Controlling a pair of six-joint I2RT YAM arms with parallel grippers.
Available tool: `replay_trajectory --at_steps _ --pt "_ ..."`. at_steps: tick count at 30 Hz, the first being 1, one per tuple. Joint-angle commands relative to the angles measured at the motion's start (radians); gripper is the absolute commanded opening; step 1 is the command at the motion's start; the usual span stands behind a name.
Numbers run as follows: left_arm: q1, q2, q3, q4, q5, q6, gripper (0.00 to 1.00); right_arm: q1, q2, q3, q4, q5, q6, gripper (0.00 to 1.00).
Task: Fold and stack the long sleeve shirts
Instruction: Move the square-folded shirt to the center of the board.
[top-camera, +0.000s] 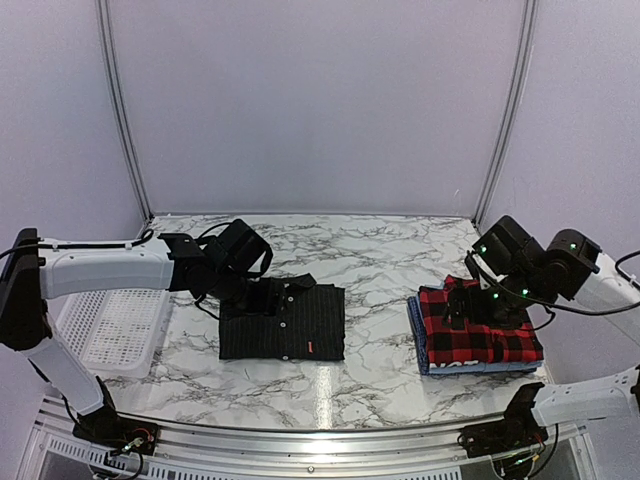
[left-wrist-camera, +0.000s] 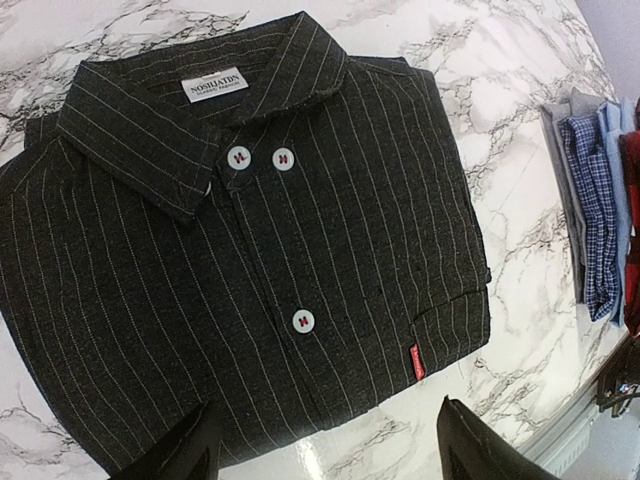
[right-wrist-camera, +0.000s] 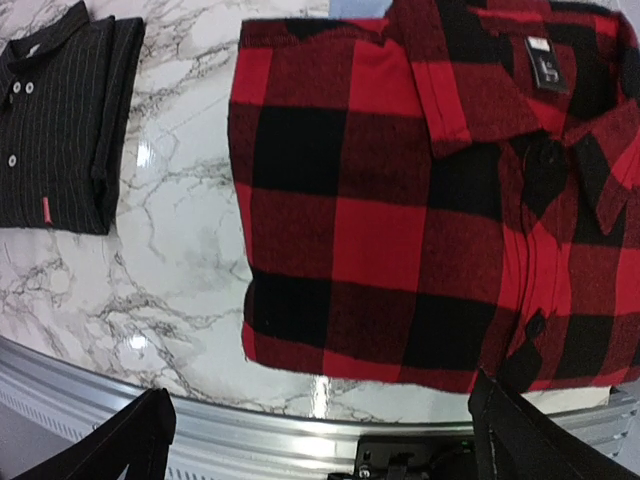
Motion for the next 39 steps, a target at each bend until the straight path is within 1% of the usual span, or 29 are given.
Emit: replay_trajectory --at_steps 1,4,6,10,15,17,24,25,28,30,32,34,37,39 --pt "-0.006 -0.008 -0.021 0.035 0.005 0.009 0.77 -0.006 -0.047 0.018 -0.159 -0.117 0.015 0.99" --pt "-0.005 -0.003 -0.022 0.04 0.032 0.013 0.77 -0.006 -0.058 -0.064 -0.139 -0.212 0.047 0.98" --pt "-0.005 -0.002 -0.024 0.044 0.028 0.014 0.77 -0.005 -0.077 -0.124 -0.098 -0.232 0.075 0.98" --pt "-0.005 0.002 -0.025 0.047 0.029 0.013 0.77 -0.005 -0.141 -0.249 0.022 -0.231 0.144 0.99" --pt "-0.005 0.0 -0.029 0.047 0.027 0.019 0.77 -0.004 -0.17 -0.402 0.146 -0.236 0.206 0.98" --pt "-0.004 0.001 -0.031 0.047 0.025 0.019 0.77 -0.005 -0.169 -0.44 0.194 -0.236 0.213 0.98" --pt "-0.004 0.009 -0.028 0.047 0.027 0.018 0.77 -0.005 -0.089 -0.496 0.323 -0.144 0.183 0.99" --pt "-0.004 0.01 -0.028 0.047 0.027 0.018 0.77 -0.005 -0.074 -0.504 0.344 -0.094 0.173 0.99" --pt "-0.003 0.011 -0.024 0.046 0.027 0.022 0.77 -0.007 -0.012 -0.516 0.404 -0.009 0.144 0.99" --pt "-0.003 0.007 -0.024 0.046 0.027 0.025 0.77 -0.01 0.038 -0.515 0.438 0.02 0.137 0.99" --pt "-0.003 0.002 -0.026 0.046 0.023 0.026 0.77 -0.011 0.076 -0.534 0.494 0.016 0.132 0.98" --pt "-0.002 -0.001 -0.029 0.046 0.022 0.024 0.77 -0.01 0.108 -0.529 0.542 0.024 0.127 0.98" --pt "0.001 -0.001 -0.029 0.046 0.024 0.025 0.77 -0.012 0.167 -0.489 0.564 0.105 0.095 0.99" --pt "0.002 0.0 -0.028 0.047 0.025 0.028 0.77 -0.018 0.209 -0.48 0.608 0.137 0.059 0.99"
